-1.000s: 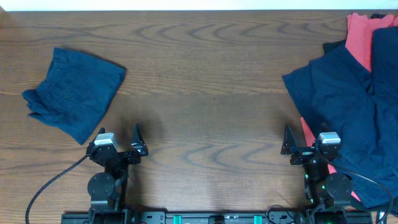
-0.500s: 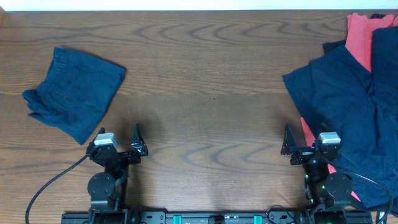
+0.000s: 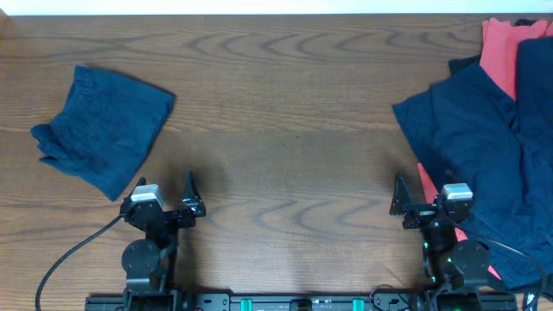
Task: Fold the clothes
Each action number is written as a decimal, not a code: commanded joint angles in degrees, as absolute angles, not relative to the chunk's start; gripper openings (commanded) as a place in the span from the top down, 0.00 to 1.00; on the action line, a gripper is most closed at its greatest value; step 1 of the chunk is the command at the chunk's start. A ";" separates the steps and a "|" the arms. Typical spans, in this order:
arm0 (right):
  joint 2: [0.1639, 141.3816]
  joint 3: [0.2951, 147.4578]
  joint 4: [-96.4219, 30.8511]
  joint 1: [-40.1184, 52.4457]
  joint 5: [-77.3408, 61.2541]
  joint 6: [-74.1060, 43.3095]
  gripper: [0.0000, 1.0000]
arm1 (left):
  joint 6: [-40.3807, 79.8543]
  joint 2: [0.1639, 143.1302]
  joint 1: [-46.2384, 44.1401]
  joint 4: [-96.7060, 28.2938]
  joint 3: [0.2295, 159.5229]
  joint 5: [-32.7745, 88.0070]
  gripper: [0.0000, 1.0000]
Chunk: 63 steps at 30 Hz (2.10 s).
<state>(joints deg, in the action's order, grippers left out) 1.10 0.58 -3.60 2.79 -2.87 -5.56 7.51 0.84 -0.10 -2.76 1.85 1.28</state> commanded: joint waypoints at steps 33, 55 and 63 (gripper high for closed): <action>77.32 45.36 -18.15 2.22 3.92 -7.62 0.01 | 8.23 55.16 -0.08 -44.95 46.52 11.62 0.02; 105.93 45.36 2.28 0.01 17.39 -6.50 0.54 | 8.23 61.30 -0.08 -44.29 46.52 11.60 0.02; 102.43 45.43 1.34 -1.10 17.30 -6.81 0.99 | 8.23 61.30 -0.08 -44.29 46.52 11.60 0.02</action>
<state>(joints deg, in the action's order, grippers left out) 103.70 46.06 2.61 -0.38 16.64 -6.74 7.70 61.21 -0.10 -44.38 45.69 11.29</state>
